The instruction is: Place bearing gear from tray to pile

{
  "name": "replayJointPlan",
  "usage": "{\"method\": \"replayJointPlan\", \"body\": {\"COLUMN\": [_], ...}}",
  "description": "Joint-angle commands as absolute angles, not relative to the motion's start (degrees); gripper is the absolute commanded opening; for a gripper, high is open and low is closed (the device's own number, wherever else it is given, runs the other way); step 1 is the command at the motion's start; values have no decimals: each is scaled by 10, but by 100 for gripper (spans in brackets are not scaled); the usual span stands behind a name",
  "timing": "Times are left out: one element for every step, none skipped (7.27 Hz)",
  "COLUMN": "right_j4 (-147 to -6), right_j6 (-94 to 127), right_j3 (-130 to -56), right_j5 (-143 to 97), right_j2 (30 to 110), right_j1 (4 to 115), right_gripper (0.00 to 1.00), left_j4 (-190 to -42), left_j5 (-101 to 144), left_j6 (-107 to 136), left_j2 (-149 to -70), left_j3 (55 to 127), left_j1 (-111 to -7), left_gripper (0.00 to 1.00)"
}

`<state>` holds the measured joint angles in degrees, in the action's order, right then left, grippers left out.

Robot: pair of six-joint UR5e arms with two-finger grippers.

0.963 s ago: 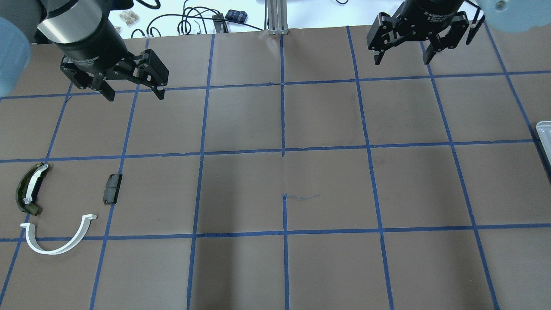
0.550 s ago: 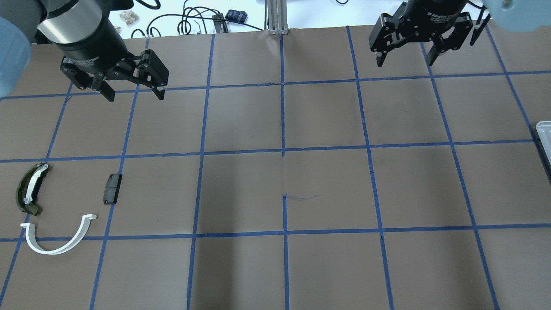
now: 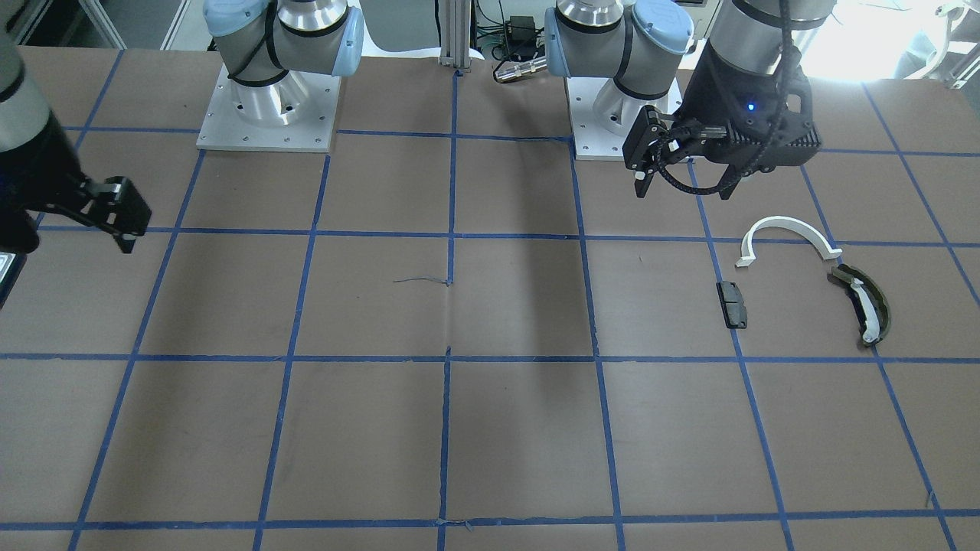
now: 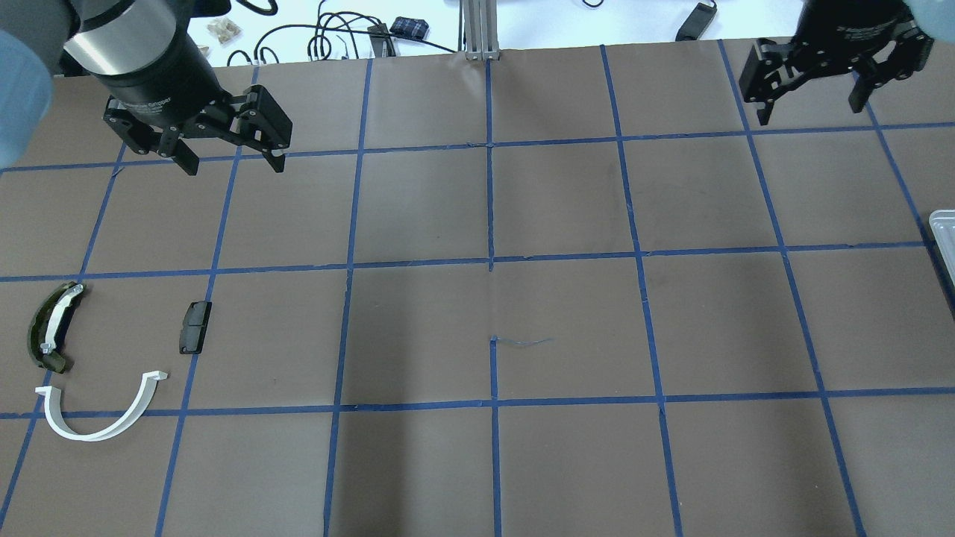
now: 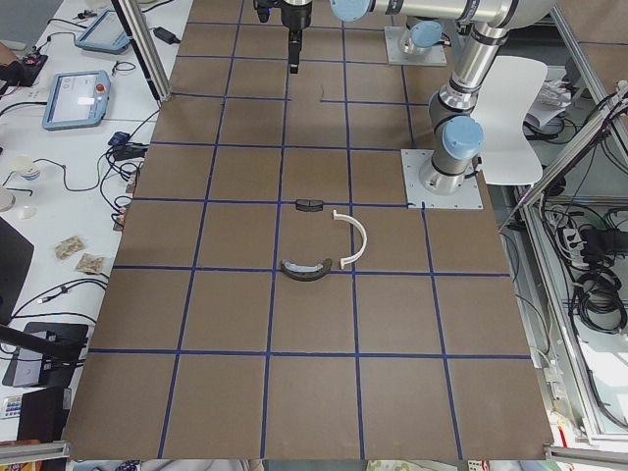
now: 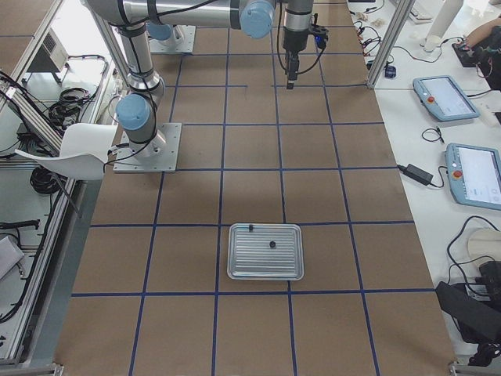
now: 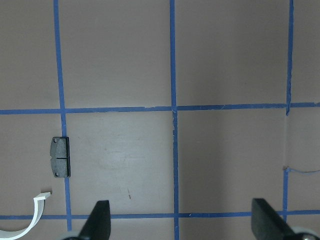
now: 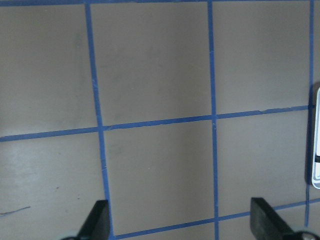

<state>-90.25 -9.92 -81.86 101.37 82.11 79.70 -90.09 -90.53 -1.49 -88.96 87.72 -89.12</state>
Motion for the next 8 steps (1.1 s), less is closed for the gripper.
{"method": "replayJointPlan", "body": {"right_j4": [-923,-956,-988,-994,-1016,-1074,-1124,-1187], "right_j6": [-242,-319,-399,-493,-585,-631,-639,-680], "right_j3": [-822,-822,-822,-822,-822,-822,-822,-822], "right_j5": [1007,1001,961,926,912,911,898,899], "right_j2": [801,780,756,734,703,667,617,573], "right_j1": [672,621,563,510,477,448,419,405], "right_gripper": [100,100,100,100,100,100,100,100], "left_j4": [-901,-901,-901,-901,-901,-901,-901,-901], "left_j5": [-905,-905,-905,-905,-905,-904,-904,-905], "left_j6": [-15,-15,-15,-15,-15,-15,-15,-15], "left_j2": [-890,-891,-891,-891,-891,-890,-890,-889], "left_j3": [877,877,877,877,877,876,876,877], "left_j1": [-891,-891,-891,-891,-891,-892,-891,-891], "left_gripper": [100,100,100,100,100,100,100,100]}}
